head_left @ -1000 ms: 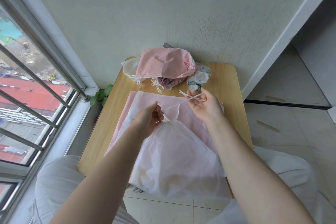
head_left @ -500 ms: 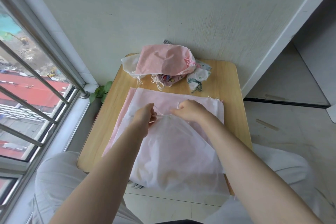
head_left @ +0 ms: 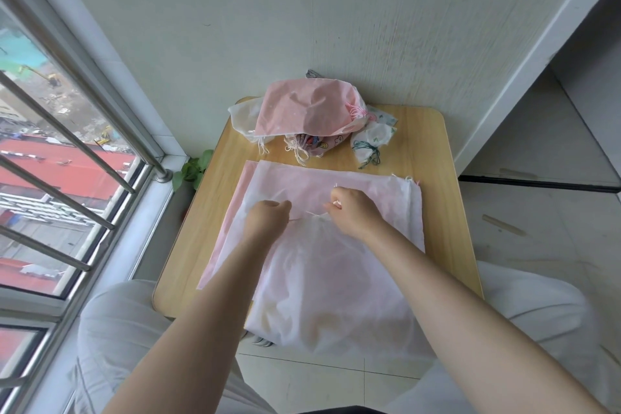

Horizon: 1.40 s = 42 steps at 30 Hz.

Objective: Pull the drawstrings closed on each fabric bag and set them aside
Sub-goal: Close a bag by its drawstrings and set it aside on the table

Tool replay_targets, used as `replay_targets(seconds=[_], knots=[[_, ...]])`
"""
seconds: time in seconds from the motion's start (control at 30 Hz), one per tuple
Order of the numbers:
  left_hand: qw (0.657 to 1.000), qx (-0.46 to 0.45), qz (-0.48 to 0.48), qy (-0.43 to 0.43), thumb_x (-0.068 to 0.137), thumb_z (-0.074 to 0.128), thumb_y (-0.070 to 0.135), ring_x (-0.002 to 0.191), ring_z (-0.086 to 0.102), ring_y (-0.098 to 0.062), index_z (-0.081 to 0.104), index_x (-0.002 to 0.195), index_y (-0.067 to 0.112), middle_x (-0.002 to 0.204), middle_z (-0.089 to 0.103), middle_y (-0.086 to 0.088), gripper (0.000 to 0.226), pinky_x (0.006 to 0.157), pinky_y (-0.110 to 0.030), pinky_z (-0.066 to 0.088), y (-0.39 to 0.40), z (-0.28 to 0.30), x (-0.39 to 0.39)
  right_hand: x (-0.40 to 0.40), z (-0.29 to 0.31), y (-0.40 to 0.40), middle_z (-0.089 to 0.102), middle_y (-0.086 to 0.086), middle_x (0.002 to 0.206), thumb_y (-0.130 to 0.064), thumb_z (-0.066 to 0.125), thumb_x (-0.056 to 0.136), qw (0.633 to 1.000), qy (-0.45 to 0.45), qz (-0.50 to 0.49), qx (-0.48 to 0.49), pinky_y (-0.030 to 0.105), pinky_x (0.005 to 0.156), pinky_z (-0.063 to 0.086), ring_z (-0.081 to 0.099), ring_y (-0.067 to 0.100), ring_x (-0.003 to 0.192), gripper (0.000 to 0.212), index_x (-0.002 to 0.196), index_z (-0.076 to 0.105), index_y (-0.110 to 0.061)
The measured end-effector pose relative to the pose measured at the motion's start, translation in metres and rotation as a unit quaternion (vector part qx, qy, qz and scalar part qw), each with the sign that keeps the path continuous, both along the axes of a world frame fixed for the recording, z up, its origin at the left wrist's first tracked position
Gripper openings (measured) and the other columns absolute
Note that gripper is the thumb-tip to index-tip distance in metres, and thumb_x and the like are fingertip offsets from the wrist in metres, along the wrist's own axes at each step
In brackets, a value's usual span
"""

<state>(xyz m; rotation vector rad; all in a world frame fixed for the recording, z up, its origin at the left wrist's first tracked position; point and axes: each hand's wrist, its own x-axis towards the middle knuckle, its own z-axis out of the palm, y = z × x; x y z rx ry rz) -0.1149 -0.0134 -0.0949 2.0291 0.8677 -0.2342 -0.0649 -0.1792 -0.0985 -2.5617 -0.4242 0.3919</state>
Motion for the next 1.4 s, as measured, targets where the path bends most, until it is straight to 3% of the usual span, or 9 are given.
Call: replay_targets(seconds=[0.1,0.2,0.4,0.53,0.7,0.9,1.13,1.23,1.4], knots=[[0.991,0.117,-0.058,-0.001,0.088,0.051,0.022,0.078,0.06,-0.024,0.061,0.096,0.013,0.089,0.06,-0.002,0.016,0.069,-0.033,0.049,0.004,0.007,0.001,0.0,0.002,-0.001,0.041,-0.002,0.067,-0.019,0.051,0.096,1.0,0.016,0.004,0.02,0.033,0.055,0.026,0.041,0.023,0.068,0.036,0.067,0.031,-0.015],[0.956,0.216,-0.14,-0.144,0.087,0.058,0.016,0.103,0.058,-0.024,0.051,0.125,0.014,0.115,0.058,-0.002,0.039,0.085,-0.037,0.05,0.001,0.005,0.002,-0.002,0.004,0.002,0.041,-0.003,0.066,-0.021,0.051,0.096,0.999,0.026,-0.004,0.047,0.031,0.054,0.026,0.04,0.02,0.066,0.035,0.068,0.031,-0.016],[0.948,0.133,-0.274,-0.097,0.094,0.052,0.031,0.085,0.058,-0.02,0.066,0.085,0.022,0.075,0.057,0.008,0.018,0.076,-0.032,0.047,-0.017,0.001,0.009,-0.003,0.007,0.003,0.041,-0.003,0.066,-0.022,0.053,0.096,0.996,0.022,-0.021,0.084,0.029,0.052,0.026,0.039,0.021,0.066,0.036,0.069,0.031,-0.015],[0.953,0.156,-0.256,-0.034,0.091,0.053,0.04,0.054,0.033,-0.018,0.031,0.054,0.014,0.057,0.031,-0.001,0.05,0.054,-0.03,0.028,-0.014,0.009,0.009,0.0,0.004,-0.004,0.04,-0.001,0.065,-0.022,0.053,0.096,0.995,0.012,-0.041,0.09,0.031,0.053,0.026,0.037,0.019,0.064,0.035,0.07,0.031,-0.015],[0.981,-0.074,-0.173,-0.052,0.091,0.056,0.027,0.054,0.034,-0.017,0.048,0.062,0.012,0.06,0.039,-0.002,0.034,0.052,-0.026,0.028,-0.009,0.03,0.008,0.001,0.003,-0.001,0.039,-0.003,0.064,-0.026,0.054,0.096,0.995,0.011,-0.042,0.091,0.029,0.052,0.026,0.036,0.018,0.064,0.04,0.066,0.029,-0.017],[0.936,-0.311,-0.132,-0.1,0.096,0.051,0.013,0.052,0.037,-0.014,0.072,0.094,0.003,0.071,0.058,-0.004,0.023,0.052,-0.026,0.025,-0.01,0.028,0.0,-0.006,-0.003,0.006,0.044,-0.003,0.064,-0.038,0.052,0.097,0.989,0.039,-0.046,0.135,0.033,0.057,0.03,0.037,0.018,0.062,0.041,0.067,0.034,-0.017],[0.983,-0.138,-0.067,-0.103,0.084,0.076,0.031,0.035,0.034,-0.005,0.078,0.086,0.008,0.057,0.055,0.001,0.023,0.04,-0.014,0.031,-0.016,0.018,0.006,0.003,0.016,-0.008,0.057,0.004,0.065,-0.023,0.059,0.087,0.943,0.203,-0.117,0.236,0.025,0.055,0.037,0.046,0.015,0.056,0.021,0.072,0.057,-0.008],[0.987,-0.075,-0.117,-0.084,0.087,0.07,0.038,0.041,0.04,-0.003,0.079,0.081,0.015,0.051,0.052,0.006,0.026,0.043,-0.012,0.034,-0.017,0.017,0.008,0.014,0.027,-0.015,0.06,0.011,0.073,-0.015,0.058,0.083,0.903,0.236,-0.164,0.319,0.027,0.054,0.037,0.049,0.018,0.057,0.02,0.064,0.059,-0.01],[0.972,-0.065,-0.217,-0.06,0.086,0.068,0.038,0.055,0.04,-0.012,0.065,0.064,0.008,0.058,0.045,0.004,0.037,0.055,-0.021,0.035,-0.02,0.015,0.008,0.028,0.047,-0.002,0.064,0.003,0.077,-0.022,0.063,0.087,0.913,0.211,-0.104,0.335,0.027,0.061,0.041,0.056,0.017,0.066,0.017,0.071,0.063,-0.015]])
